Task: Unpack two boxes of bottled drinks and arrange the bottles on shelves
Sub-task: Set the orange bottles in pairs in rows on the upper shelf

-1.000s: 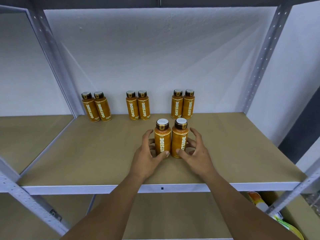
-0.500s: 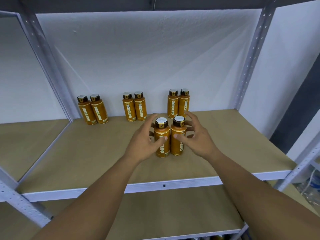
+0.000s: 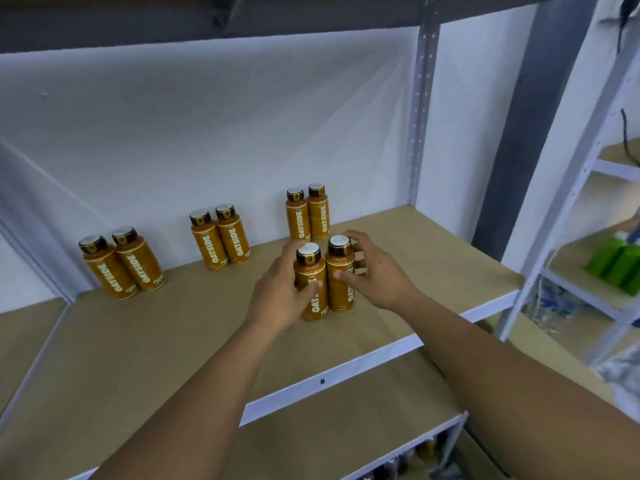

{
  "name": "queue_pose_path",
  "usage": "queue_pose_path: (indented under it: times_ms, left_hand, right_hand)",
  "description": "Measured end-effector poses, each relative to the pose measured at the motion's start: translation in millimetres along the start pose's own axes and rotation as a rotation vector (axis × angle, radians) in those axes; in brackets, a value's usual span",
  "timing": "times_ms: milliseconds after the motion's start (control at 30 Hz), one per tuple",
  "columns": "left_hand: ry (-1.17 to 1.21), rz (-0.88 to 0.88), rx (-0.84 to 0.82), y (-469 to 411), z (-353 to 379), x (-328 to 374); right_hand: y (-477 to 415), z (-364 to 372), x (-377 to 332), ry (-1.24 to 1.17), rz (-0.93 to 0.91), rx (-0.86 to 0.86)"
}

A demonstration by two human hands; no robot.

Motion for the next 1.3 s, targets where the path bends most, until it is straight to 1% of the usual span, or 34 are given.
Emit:
queue_pose_path:
  times_ms: [200,733,967,1300]
  left_hand:
    - [-0.011,0.001,-0.004,-25.3,33.4,13.8]
    - [-0.014,-0.078,0.065,-138.0,134.0,42.9]
    - [-0.060,-0.118,0.069,-187.7,156.4,42.3]
    - [-0.084,-0.121,0.081,-233.6,171.7,34.6]
  right_hand:
    - [-12.2,-20.2,34.7,0.017,0.038,0.038]
    - [-103.2,-76.9,145.7,0.024,-0.049,0.042]
    - [-143.9,-88.5,170.5,0.060,-0.032,0.019]
    - [-184.3,-94.2,186.7,0.139,0.004,0.030]
Point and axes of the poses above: each hand's wrist, its own y-axis away from the middle knuckle, its own z-axis out of the palm, x = y × z, the point moved 8 cm from there along -y, towards the middle knuckle, and after that the axes turned 10 degrees about y, right-handed, at the moved point
